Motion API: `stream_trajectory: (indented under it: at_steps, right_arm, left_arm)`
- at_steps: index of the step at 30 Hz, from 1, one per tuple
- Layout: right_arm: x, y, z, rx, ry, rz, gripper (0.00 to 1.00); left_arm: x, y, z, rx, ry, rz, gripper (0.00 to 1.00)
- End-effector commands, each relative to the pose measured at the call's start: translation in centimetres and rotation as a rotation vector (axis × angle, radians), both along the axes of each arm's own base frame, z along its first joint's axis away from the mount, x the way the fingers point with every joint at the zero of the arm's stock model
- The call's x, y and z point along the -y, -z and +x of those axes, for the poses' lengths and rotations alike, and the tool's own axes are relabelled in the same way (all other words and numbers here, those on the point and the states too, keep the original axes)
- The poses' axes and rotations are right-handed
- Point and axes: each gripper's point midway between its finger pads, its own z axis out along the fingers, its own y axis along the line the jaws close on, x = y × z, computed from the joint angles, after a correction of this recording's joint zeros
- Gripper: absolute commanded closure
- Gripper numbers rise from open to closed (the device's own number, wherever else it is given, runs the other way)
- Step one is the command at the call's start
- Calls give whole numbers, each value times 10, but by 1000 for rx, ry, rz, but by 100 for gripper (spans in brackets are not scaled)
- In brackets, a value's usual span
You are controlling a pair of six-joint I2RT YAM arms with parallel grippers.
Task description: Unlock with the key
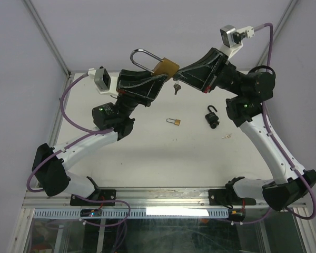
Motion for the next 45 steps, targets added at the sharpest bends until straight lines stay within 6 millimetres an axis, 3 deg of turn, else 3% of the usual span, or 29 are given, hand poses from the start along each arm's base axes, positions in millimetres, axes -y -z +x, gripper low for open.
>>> stream_trajectory:
  at_steps: [1, 9, 23, 27, 28, 29, 31, 32, 33, 35, 39, 43, 45]
  right_arm:
    - [-8, 1, -9, -111, -97, -32, 100]
    - [-17, 5, -26, -131, -166, -83, 100]
    - [-30, 10, -30, -271, -273, -120, 100]
    - [-31, 12, -37, -224, -261, -141, 100]
    - [-31, 15, -36, -214, -234, -163, 96]
    - [-30, 18, -34, -198, -191, -185, 79]
    - [-25, 23, -35, -194, -137, -218, 61]
    - [-23, 25, -31, -149, -81, -221, 46]
    - [-20, 26, -27, -118, -25, -221, 36]
    - [-15, 28, -23, -91, 34, -221, 27]
    - [-8, 27, -24, -40, 81, -212, 23]
    - [3, 21, -31, 37, 137, -172, 28]
    - [10, 20, -29, 53, 195, -147, 39]
  left_arm:
    - [-15, -10, -37, 166, -1, -25, 100]
    - [-8, 5, -27, 128, 0, 29, 100]
    - [-12, 16, -27, 170, -54, 63, 100]
    - [-13, 14, -23, 127, -38, 55, 100]
    - [-15, 13, -22, 111, -39, 47, 100]
    - [-18, 11, -21, 102, -40, 38, 100]
    - [-24, 5, -25, 100, -34, 12, 100]
    - [-28, 2, -28, 104, -31, 1, 100]
    - [-31, -1, -29, 107, -32, -9, 100]
    - [-35, -5, -30, 110, -36, -25, 100]
    - [-37, -5, -30, 99, -31, -25, 100]
    - [-40, -6, -31, 98, -44, -34, 100]
    - [-40, -6, -32, 103, -42, -32, 100]
